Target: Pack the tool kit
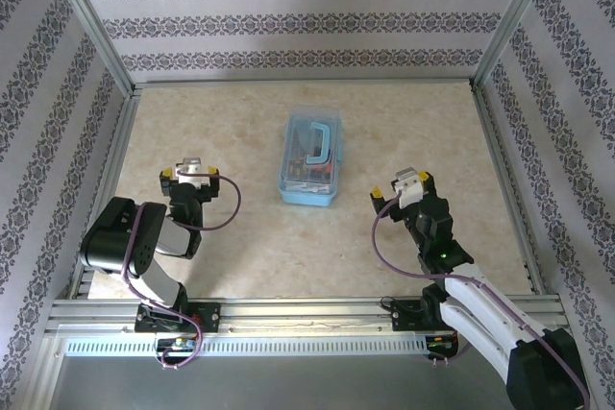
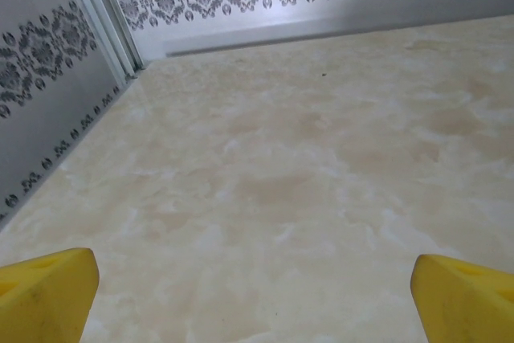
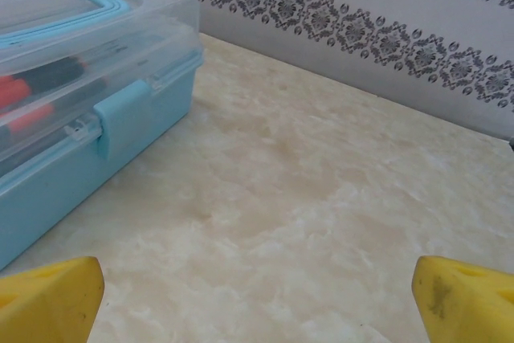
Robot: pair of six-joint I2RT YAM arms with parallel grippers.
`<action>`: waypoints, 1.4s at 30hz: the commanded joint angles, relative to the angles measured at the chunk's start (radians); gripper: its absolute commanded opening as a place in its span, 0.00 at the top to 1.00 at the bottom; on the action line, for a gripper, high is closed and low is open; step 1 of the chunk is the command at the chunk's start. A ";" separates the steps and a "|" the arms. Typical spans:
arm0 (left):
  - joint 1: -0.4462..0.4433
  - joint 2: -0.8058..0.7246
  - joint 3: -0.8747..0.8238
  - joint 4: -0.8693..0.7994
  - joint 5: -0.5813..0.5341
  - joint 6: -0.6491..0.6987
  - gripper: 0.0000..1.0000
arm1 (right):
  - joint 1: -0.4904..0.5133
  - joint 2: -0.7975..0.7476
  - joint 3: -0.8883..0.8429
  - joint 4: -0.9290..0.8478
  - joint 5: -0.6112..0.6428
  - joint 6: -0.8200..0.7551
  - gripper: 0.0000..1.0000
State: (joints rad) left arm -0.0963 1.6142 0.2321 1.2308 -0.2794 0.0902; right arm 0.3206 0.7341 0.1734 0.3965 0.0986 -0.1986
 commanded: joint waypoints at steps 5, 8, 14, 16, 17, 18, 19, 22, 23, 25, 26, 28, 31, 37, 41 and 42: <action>0.036 -0.020 0.126 -0.221 0.075 -0.091 0.01 | -0.017 0.031 -0.029 0.111 -0.035 0.007 0.02; 0.037 -0.020 0.120 -0.206 0.080 -0.087 0.00 | -0.017 0.040 -0.032 0.114 -0.037 -0.002 0.02; 0.036 -0.017 0.122 -0.205 0.082 -0.084 0.00 | -0.025 0.070 -0.054 0.163 -0.043 -0.010 0.02; 0.037 -0.017 0.121 -0.206 0.082 -0.084 0.00 | -0.033 0.097 -0.052 0.186 -0.055 -0.012 0.02; 0.037 -0.017 0.122 -0.206 0.081 -0.084 0.01 | -0.037 0.113 -0.052 0.204 -0.060 -0.009 0.02; 0.036 -0.017 0.122 -0.205 0.081 -0.084 0.00 | -0.041 0.128 -0.052 0.214 -0.061 -0.014 0.02; 0.036 -0.017 0.122 -0.206 0.081 -0.084 0.00 | -0.049 0.149 -0.051 0.226 -0.062 -0.032 0.02; 0.036 -0.017 0.122 -0.206 0.081 -0.084 0.00 | -0.091 0.244 -0.046 0.310 -0.084 -0.042 0.02; 0.037 -0.017 0.122 -0.206 0.081 -0.084 0.00 | -0.106 0.286 -0.043 0.343 -0.097 -0.027 0.02; 0.036 -0.017 0.122 -0.205 0.082 -0.084 0.00 | -0.125 0.376 -0.025 0.426 -0.102 -0.014 0.02; 0.037 -0.017 0.122 -0.206 0.082 -0.084 0.00 | -0.130 0.418 -0.011 0.457 -0.108 -0.015 0.02; 0.037 -0.017 0.122 -0.205 0.082 -0.084 0.00 | -0.141 0.498 0.019 0.511 -0.127 -0.018 0.02; 0.036 -0.017 0.122 -0.206 0.082 -0.084 0.00 | -0.164 0.628 0.035 0.640 -0.141 0.020 0.02; 0.037 -0.017 0.121 -0.206 0.082 -0.084 0.00 | -0.208 0.733 0.062 0.729 0.038 0.136 0.02; 0.036 -0.017 0.121 -0.206 0.079 -0.084 0.00 | -0.250 0.792 0.161 0.612 0.129 0.225 0.02; 0.036 -0.017 0.122 -0.205 0.079 -0.085 0.00 | -0.266 0.776 0.164 0.563 0.115 0.243 0.02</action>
State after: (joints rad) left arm -0.0696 1.6089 0.3485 1.0378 -0.2092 0.0208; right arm 0.0853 1.5379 0.2977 1.0145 0.1463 -0.0555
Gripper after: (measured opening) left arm 0.996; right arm 0.982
